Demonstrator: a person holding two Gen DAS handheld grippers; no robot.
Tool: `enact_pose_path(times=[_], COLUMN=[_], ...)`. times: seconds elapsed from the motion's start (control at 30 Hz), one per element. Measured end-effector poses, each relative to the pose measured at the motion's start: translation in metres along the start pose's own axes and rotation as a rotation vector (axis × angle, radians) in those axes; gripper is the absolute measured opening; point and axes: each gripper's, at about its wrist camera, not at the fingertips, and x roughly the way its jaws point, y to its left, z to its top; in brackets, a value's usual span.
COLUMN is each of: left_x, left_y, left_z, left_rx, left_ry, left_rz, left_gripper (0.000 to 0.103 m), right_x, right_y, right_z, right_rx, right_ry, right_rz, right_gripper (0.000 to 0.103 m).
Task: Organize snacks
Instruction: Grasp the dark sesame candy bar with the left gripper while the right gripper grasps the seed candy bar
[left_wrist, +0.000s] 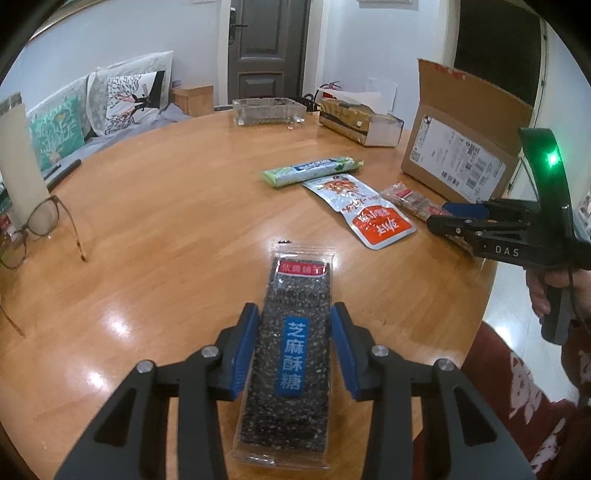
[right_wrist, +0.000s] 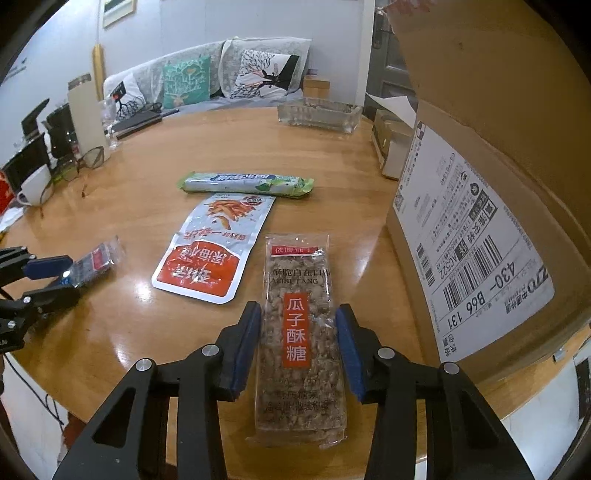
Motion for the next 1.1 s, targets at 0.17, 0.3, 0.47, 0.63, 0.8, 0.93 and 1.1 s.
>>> enact_pose_path(times=[0.17, 0.3, 0.47, 0.63, 0.8, 0.93, 1.1], left_x=[-0.004, -0.013, -0.034, -0.061, -0.096, -0.086, -0.043], left_y=[0.006, 0.007, 0.013, 0.013, 0.003, -0.01, 0.013], left_z=[0.004, 0.01, 0.026, 0.048, 0.079, 0.089, 0.06], left_rx=[-0.028, -0.034, -0.049, -0.052, -0.034, 0.016, -0.115], left_ry=[-0.024, -0.054, -0.096, -0.148, -0.205, -0.157, -0.033], left_rz=[-0.005, 0.002, 0.031, 0.059, 0.068, 0.14, 0.133], left_gripper=[0.037, 0.037, 0.037, 0.036, 0.008, 0.009, 0.033], right_x=[-0.01, -0.02, -0.035, -0.061, -0.097, -0.121, -0.126], right_y=[0.002, 0.009, 0.024, 0.04, 0.048, 0.046, 0.036], right_z=[0.008, 0.015, 0.025, 0.044, 0.063, 0.072, 0.065], right_rx=[0.002, -0.007, -0.044, -0.092, -0.113, -0.123, -0.124], right_ry=[-0.023, -0.04, -0.069, -0.13, -0.208, -0.259, -0.261], right_rz=[-0.005, 0.027, 0.074, 0.129, 0.199, 0.222, 0.229], right_gripper=[0.038, 0.038, 0.038, 0.038, 0.038, 0.038, 0.038])
